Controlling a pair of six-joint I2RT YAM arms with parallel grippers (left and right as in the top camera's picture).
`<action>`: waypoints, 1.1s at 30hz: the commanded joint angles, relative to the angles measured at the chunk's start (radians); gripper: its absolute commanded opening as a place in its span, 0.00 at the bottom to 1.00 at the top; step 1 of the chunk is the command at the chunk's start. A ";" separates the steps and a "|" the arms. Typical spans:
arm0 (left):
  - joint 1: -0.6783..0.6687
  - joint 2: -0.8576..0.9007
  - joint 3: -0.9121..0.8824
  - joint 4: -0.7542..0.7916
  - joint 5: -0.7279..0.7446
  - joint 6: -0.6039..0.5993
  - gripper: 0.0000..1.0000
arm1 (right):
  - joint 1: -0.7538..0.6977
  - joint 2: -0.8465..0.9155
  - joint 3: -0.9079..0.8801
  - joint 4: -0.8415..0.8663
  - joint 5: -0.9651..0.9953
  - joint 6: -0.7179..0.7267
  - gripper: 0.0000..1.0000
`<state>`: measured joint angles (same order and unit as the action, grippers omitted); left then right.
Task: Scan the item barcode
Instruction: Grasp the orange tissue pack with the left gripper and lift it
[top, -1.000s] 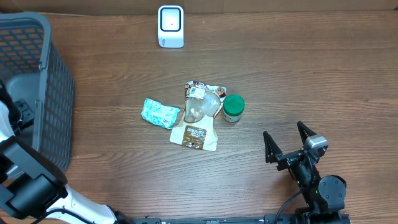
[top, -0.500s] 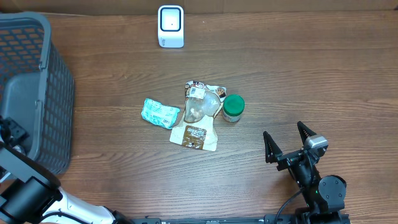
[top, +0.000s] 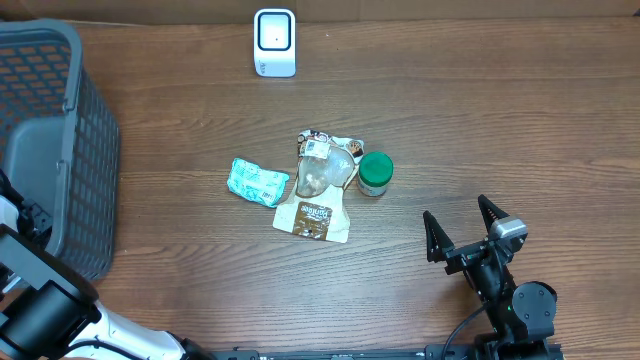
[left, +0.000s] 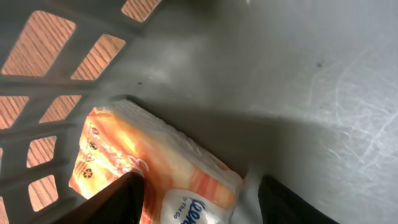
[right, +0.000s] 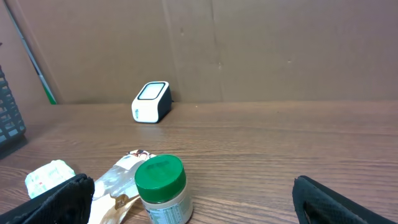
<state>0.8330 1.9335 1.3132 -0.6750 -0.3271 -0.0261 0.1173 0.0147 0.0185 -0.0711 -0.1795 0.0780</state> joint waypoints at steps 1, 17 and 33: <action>-0.001 0.009 -0.033 0.006 -0.013 0.004 0.54 | -0.006 -0.012 -0.010 0.005 -0.005 -0.001 1.00; -0.046 -0.029 0.106 -0.129 -0.012 0.000 0.04 | -0.006 -0.012 -0.010 0.005 -0.005 -0.001 1.00; -0.270 -0.333 0.550 -0.297 0.237 -0.096 0.04 | -0.006 -0.012 -0.010 0.005 -0.005 -0.001 1.00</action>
<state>0.6189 1.7042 1.8084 -0.9649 -0.1921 -0.0696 0.1177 0.0147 0.0185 -0.0711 -0.1795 0.0780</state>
